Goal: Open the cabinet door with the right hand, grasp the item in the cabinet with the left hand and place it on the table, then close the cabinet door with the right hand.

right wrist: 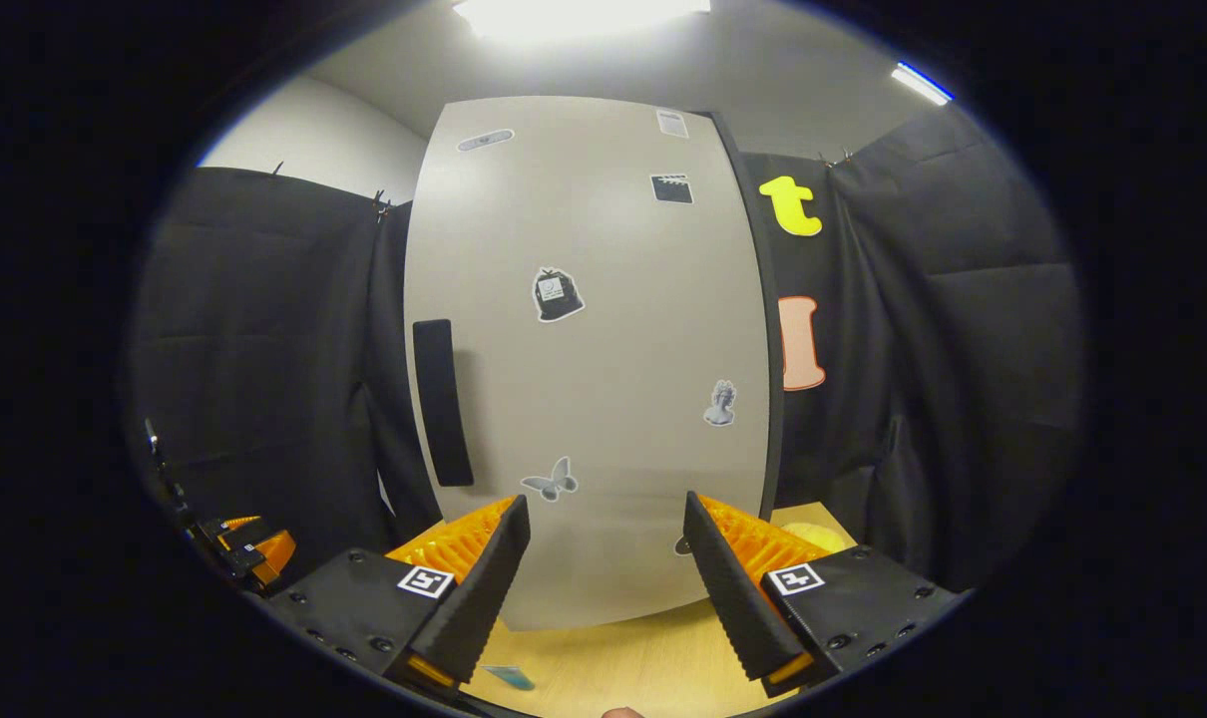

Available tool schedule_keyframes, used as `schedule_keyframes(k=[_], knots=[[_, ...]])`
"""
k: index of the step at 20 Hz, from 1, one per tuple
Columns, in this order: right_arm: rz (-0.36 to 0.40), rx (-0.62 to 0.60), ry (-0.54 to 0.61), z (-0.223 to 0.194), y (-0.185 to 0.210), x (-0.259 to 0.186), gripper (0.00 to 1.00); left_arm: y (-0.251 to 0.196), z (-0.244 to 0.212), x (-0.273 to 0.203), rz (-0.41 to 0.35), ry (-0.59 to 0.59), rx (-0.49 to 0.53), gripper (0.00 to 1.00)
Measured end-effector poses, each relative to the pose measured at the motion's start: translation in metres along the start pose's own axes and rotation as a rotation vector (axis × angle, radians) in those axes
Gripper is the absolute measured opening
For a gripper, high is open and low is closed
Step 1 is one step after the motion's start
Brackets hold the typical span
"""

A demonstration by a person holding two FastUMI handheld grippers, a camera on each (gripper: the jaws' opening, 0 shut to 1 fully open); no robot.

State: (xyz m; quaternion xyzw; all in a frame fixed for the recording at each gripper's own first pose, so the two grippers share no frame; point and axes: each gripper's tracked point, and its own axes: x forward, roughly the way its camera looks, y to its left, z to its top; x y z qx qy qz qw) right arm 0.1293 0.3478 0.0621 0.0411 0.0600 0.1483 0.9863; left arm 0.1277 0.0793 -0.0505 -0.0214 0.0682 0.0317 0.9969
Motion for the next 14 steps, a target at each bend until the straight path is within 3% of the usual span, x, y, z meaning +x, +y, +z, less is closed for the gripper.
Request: schedule_keyframes(k=[3,14], knots=[[0.014,-0.007,-0.013,0.002,-0.021,-0.009,0.98,-0.032,0.008,-0.001,-0.02,0.01,-0.005,0.75],[-0.05,-0.026,-0.026,-0.005,-0.118,-0.03,0.98,-0.127,0.067,0.007,-0.07,-0.048,0.001,0.75]])
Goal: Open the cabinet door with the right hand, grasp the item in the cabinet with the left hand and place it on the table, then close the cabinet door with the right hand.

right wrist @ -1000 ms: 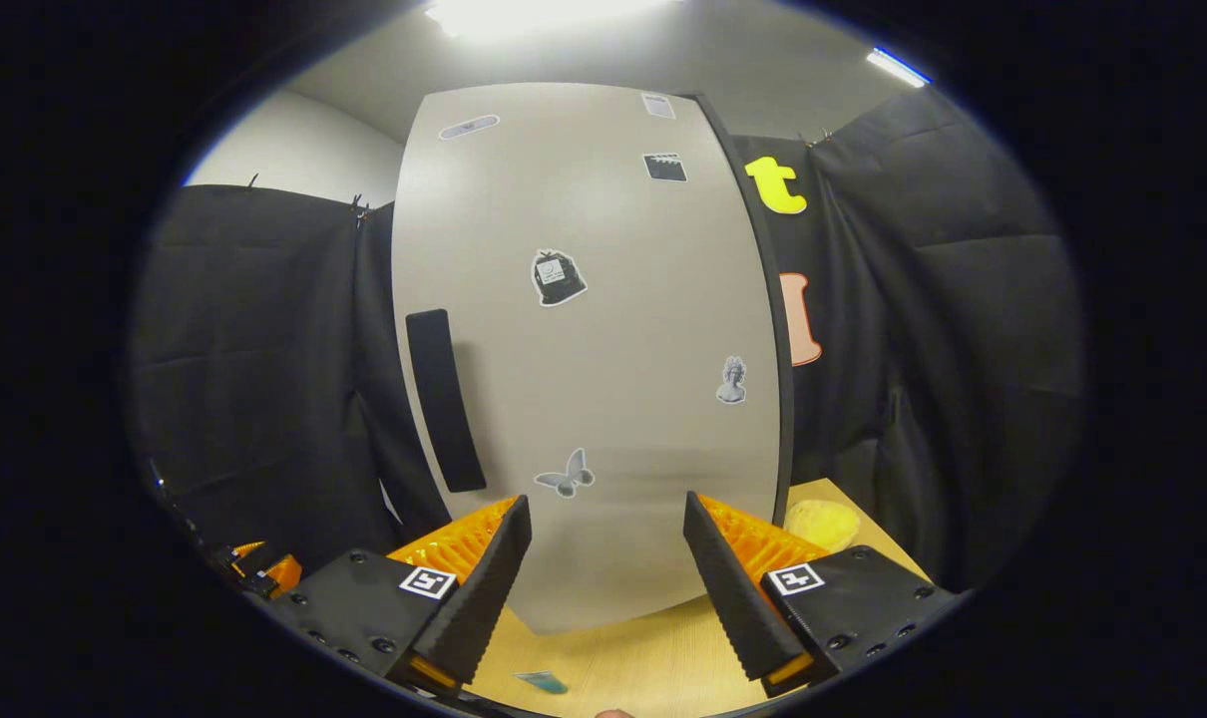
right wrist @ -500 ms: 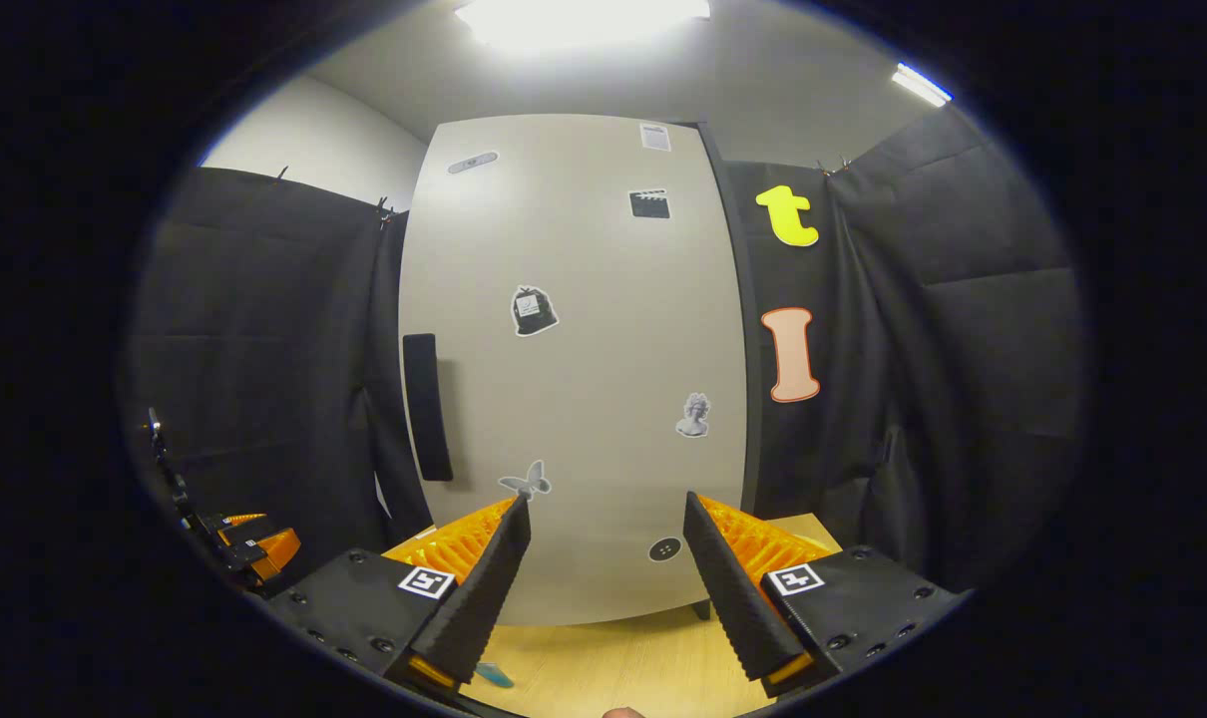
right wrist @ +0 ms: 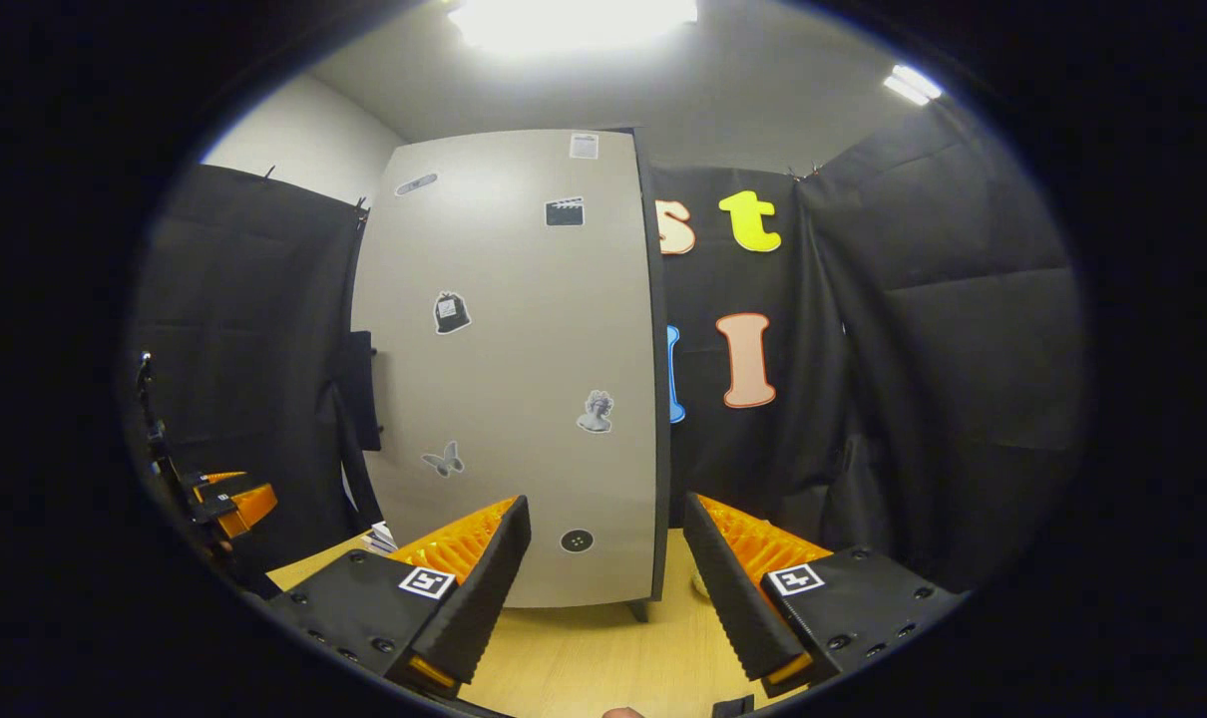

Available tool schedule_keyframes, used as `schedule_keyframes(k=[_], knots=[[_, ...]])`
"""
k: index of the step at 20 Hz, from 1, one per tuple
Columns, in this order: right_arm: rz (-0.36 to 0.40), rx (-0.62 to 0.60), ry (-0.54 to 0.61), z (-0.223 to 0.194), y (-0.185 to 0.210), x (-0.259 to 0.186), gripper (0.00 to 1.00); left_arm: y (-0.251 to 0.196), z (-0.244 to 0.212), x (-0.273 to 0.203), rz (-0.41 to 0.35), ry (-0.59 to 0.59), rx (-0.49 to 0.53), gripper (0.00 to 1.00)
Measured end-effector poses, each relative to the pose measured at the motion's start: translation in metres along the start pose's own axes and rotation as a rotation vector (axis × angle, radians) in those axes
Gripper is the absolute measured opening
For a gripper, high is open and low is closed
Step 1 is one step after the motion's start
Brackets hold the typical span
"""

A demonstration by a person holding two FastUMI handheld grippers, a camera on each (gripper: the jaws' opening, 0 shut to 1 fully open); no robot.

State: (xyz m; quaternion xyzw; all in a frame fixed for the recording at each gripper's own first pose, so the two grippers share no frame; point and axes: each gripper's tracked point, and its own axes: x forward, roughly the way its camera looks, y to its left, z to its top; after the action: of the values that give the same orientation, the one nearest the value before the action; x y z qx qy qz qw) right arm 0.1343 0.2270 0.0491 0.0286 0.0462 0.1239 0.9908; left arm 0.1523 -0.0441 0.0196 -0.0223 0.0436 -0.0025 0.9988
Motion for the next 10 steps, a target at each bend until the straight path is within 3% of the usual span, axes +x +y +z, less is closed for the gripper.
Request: schedule_keyframes(k=[10], knots=[[-0.02,0.033,0.009,-0.011,-0.036,-0.005,0.98,-0.046,0.013,-0.004,-0.024,-0.015,0.018,0.75]])
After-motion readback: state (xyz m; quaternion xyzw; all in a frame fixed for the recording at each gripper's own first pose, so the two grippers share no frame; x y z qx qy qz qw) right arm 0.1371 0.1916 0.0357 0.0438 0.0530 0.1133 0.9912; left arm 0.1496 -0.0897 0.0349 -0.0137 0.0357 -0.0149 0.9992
